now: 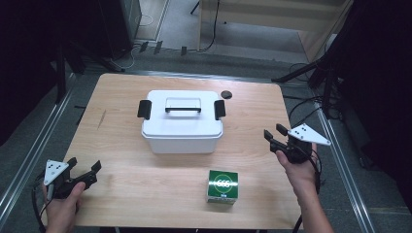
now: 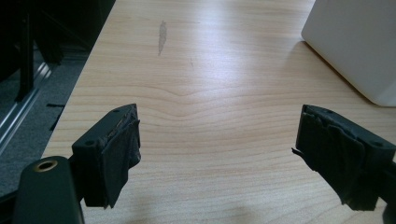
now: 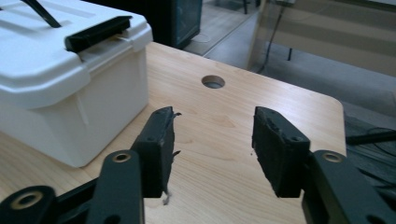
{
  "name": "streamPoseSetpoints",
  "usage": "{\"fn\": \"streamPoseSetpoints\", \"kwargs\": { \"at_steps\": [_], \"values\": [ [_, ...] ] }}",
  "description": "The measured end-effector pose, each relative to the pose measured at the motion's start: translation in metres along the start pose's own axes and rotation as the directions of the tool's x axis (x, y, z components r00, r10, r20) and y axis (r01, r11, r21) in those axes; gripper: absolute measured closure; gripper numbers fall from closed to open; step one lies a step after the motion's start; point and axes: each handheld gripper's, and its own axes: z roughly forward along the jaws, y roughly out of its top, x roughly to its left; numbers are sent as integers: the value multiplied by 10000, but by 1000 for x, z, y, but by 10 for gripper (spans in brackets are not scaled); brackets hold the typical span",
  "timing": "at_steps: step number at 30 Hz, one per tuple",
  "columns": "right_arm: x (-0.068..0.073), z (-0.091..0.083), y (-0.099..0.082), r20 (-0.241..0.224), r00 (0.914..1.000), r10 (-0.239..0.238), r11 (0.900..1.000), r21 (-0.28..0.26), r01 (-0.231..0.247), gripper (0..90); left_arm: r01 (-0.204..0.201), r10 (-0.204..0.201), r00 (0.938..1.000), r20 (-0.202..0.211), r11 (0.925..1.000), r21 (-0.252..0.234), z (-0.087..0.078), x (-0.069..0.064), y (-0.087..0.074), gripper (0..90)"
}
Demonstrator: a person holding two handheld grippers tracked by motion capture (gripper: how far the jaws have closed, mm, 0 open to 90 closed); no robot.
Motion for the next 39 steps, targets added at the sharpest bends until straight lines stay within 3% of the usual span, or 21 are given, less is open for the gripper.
{"fn": "streamPoseSetpoints", "kwargs": {
  "at_steps": [2, 4, 5, 7, 9, 11, 17, 23, 28, 29, 30, 35, 36, 37, 38, 39],
  "values": [
    [-2, 2, 8, -201, 9993, -312, 9993, 213, 317, 488, -1, 1, 10000, 29, 10000, 4, 0, 0, 0, 144],
    [-3, 8, 20, 117, 9961, -879, 9942, 626, 870, 478, -10, 10, 10000, 57, 10000, -2, 0, 1, 0, 143],
    [-3, 8, 20, 117, 9961, -879, 9942, 626, 870, 478, 6, -6, 10000, 71, 10000, -12, 0, 1, 0, 143],
    [-5, 13, 28, -95, 9921, -1253, 9875, 957, 1256, 523, 14, -14, 10000, 76, 10000, -10, 0, 1, 0, 144],
    [-4, 15, 37, -700, 9805, -1835, 9745, 1182, 1908, 525, 12, -12, 10000, 46, 10000, -12, 0, 1, 0, 144],
    [-4, 17, 45, -973, 9695, -2248, 9631, 1292, 2363, 553, 1, -1, 10000, 12, 10000, 4, 0, 1, 0, 144],
    [-1, 28, 63, -1547, 9441, -2910, 9342, 1669, 3153, 557, -5, 5, 10000, 23, 10000, -18, 0, 1, 0, 144],
    [7, 40, 75, -2626, 8904, -3718, 8901, 1715, 4222, 578, -53, 53, 10000, 4, 10000, 22, 0, 0, 0, 144],
    [15, 51, 85, -3276, 8395, -4334, 8338, 2078, 5115, 576, -139, 139, 9999, 21, 9999, 34, 0, 0, 0, 144],
    [17, 55, 89, -3426, 8263, -4471, 8172, 2191, 5331, 576, -135, 135, 9999, 26, 9999, 31, 0, 0, 0, 144],
    [17, 55, 89, -3426, 8263, -4471, 8172, 2191, 5331, 576, -135, 135, 9999, 24, 9999, 21, 0, 0, 0, 144],
    [19, 64, 100, -3616, 8089, -4636, 7964, 2300, 5593, 563, -157, 157, 9999, 31, 9999, 26, 0, 0, 0, 144],
    [20, 66, 105, -3786, 7990, -4671, 7879, 2319, 5705, 563, -162, 162, 9999, 30, 9999, 13, 0, 0, 0, 144],
    [20, 66, 105, -3786, 7990, -4671, 7879, 2319, 5705, 563, -168, 168, 9999, 16, 9999, 15, 0, -1, 0, 144],
    [19, 69, 109, -4049, 7840, -4705, 7733, 2387, 5874, 571, -183, 183, 9998, -3, 9998, -3, 0, -1, 0, 144],
    [19, 69, 109, -4049, 7840, -4705, 7733, 2387, 5874, 577, -203, 203, 9998, -8, 9998, -7, 0, -1, 0, 144]
  ]
}}
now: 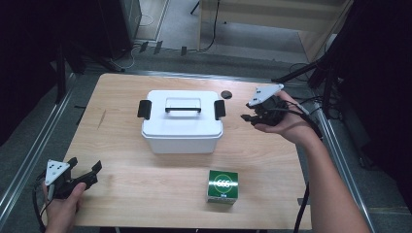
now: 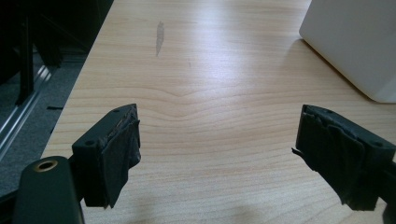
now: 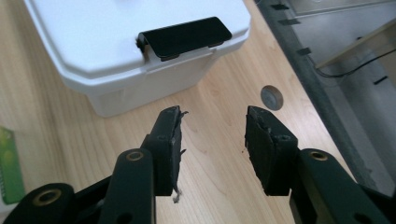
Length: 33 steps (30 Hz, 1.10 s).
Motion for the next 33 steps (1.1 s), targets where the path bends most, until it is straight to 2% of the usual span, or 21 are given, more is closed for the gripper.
{"fn": "streamPoseSetpoints", "kwargs": {
  "at_steps": [5, 9, 14, 16, 18, 23, 29, 33],
  "values": [
    [-13, 8, 7, -1145, 9933, -141, 9980, 595, 210, 582, -100, 101, 9999, -36, 9999, 24, 0, -1, 0, 144],
    [-14, 13, 19, -1568, 9865, -465, 9921, 1082, 640, 587, -91, 91, 10000, -31, 10000, 8, 0, -1, 0, 144],
    [-9, 15, 40, -1758, 9804, -886, 9895, 977, 1069, 592, -75, 75, 10000, 0, 10000, -16, -1, -1, 0, 143],
    [-8, 15, 43, -1768, 9794, -980, 9885, 970, 1164, 594, -79, 79, 10000, 9, 10000, -16, -1, -1, 0, 143],
    [-6, 15, 52, -1798, 9775, -1107, 9888, 790, 1265, 593, -79, 79, 10000, 15, 10000, -22, -1, 0, 0, 144],
    [-4, 13, 61, -1820, 9746, -1308, 9870, 683, 1452, 594, -77, 77, 10000, -3, 10000, -30, 0, -1, 0, 143],
    [-3, 10, 74, -1705, 9758, -1372, 9868, 623, 1496, 599, -150, 150, 9999, -28, 9999, -39, 0, -1, 0, 143],
    [-1, 10, 82, -1709, 9723, -1598, 9825, 677, 1734, 590, -208, 207, 9998, -26, 9998, -30, 0, -2, 0, 143]
  ]
}}
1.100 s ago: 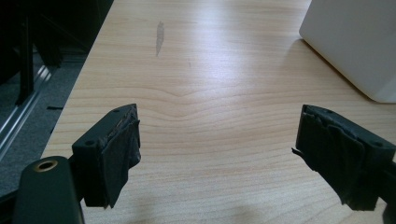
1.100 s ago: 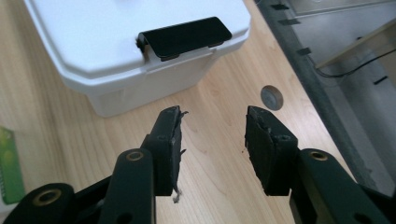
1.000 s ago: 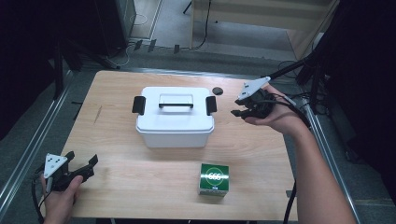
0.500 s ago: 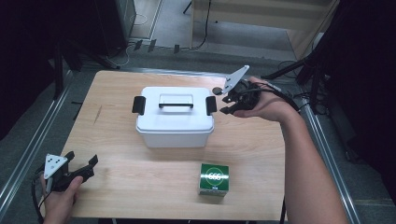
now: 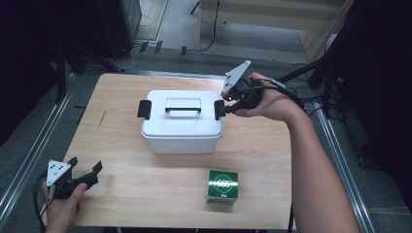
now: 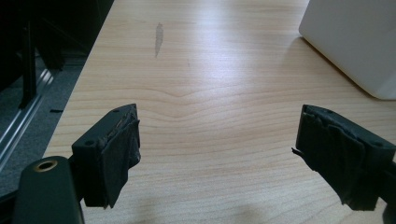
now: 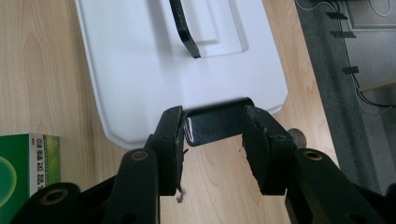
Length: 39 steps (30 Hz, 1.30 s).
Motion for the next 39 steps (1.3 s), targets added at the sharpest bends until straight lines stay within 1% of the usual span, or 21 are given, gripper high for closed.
{"fn": "streamPoseSetpoints", "kwargs": {
  "at_steps": [5, 7, 13, 15, 16, 18, 22, 25, 26, 28, 29, 32, 33, 34, 39],
  "values": [
    [3, 1, 12, -51, 9998, -192, 9998, 69, 193, 581, -19, 19, 10000, -8, 10000, 28, 0, 0, 0, 143],
    [4, 4, 18, -137, 9995, -279, 9996, 59, 280, 580, -22, 22, 10000, -10, 10000, 15, 0, 0, 0, 143],
    [6, 10, 26, -246, 9993, -281, 9995, 106, 283, 559, -68, 68, 10000, 1, 10000, 34, 0, -1, 0, 143],
    [8, 12, 32, -248, 9988, -420, 9991, 62, 422, 558, -66, 66, 10000, 4, 10000, 38, 0, -1, 0, 143],
    [8, 12, 32, -248, 9988, -420, 9991, 62, 422, 558, -73, 73, 10000, -2, 10000, 39, 0, -1, 0, 143],
    [9, 13, 37, -330, 9984, -449, 9990, 1, 449, 561, -70, 70, 10000, -5, 10000, 46, 0, -1, 0, 143],
    [12, 14, 46, -438, 9969, -653, 9979, -78, 650, 559, -76, 75, 10000, 6, 9999, 72, 1, -1, 0, 143],
    [14, 14, 52, -356, 9971, -676, 9977, -80, 674, 559, -109, 109, 9999, 10, 9999, 63, 1, -1, 0, 143],
    [15, 16, 55, -382, 9965, -750, 9972, -43, 749, 559, -97, 97, 10000, 12, 9999, 54, 1, -1, 0, 143],
    [15, 17, 57, -431, 9957, -819, 9966, -93, 816, 558, -92, 92, 10000, 23, 9999, 62, 1, -1, 0, 143],
    [16, 17, 58, -354, 9963, -785, 9969, -84, 783, 558, -83, 83, 10000, 18, 9999, 56, 1, -1, 0, 143],
    [16, 21, 62, -338, 9954, -900, 9959, -141, 896, 558, -86, 86, 10000, 26, 9999, 54, 0, -1, 0, 143],
    [16, 22, 63, -339, 9958, -850, 9964, -102, 847, 559, -81, 81, 10000, 18, 10000, 49, 0, -1, 0, 143],
    [16, 24, 64, -422, 9948, -929, 9956, -123, 924, 559, -80, 80, 10000, 19, 10000, 51, 0, -1, 0, 143],
    [17, 31, 68, -507, 9940, -965, 9953, -126, 959, 564, -145, 145, 9999, 26, 9998, 109, 1, -1, 0, 144]
  ]
}}
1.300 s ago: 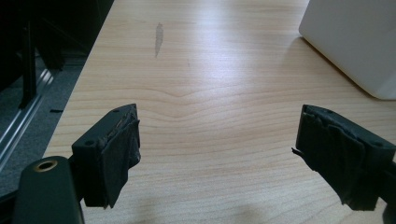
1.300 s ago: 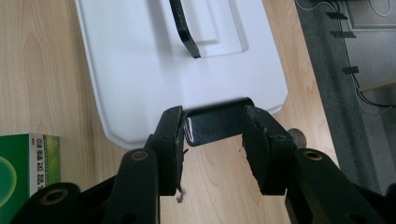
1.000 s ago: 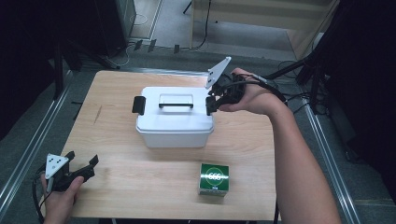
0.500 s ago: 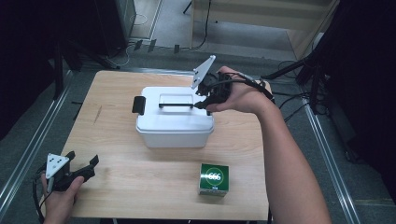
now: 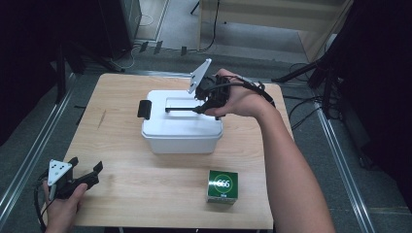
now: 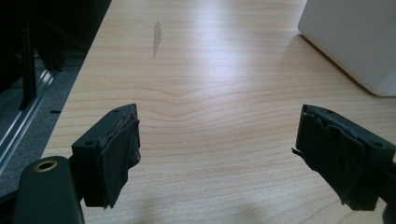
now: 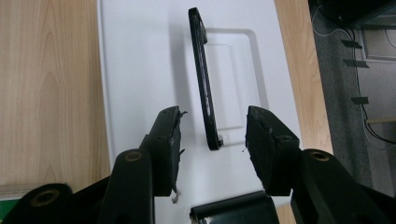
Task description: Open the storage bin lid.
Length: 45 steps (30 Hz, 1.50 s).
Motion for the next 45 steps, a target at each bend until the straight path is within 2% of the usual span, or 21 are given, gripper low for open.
{"fn": "streamPoseSetpoints", "kwargs": {
  "at_steps": [18, 28, 38, 43, 44, 45],
  "values": [
    [-3, 21, 12, -234, 9994, -252, 9988, 424, 262, 646, 31, -31, 10000, 72, 10000, -78, 0, 0, 0, 144],
    [-3, 33, 20, -344, 9973, -655, 9952, 703, 678, 687, -2, 3, 9999, 109, 10000, -57, -1, -1, 0, 144],
    [-3, 44, 27, -435, 9964, -734, 9929, 902, 771, 729, -23, 24, 9999, 109, 10000, -91, -1, -1, -1, 144],
    [-3, 50, 29, -337, 9968, -731, 9922, 986, 761, 745, -36, 37, 9999, 112, 9999, -95, 0, -1, -1, 144],
    [-3, 50, 29, -301, 9977, -609, 9925, 1045, 637, 751, -38, 39, 9999, 113, 9999, -97, 0, -1, -1, 144],
    [-3, 52, 29, -262, 9971, -718, 9918, 1040, 741, 756, -50, 51, 9999, 114, 9999, -96, 0, -1, -1, 144]
  ]
}}
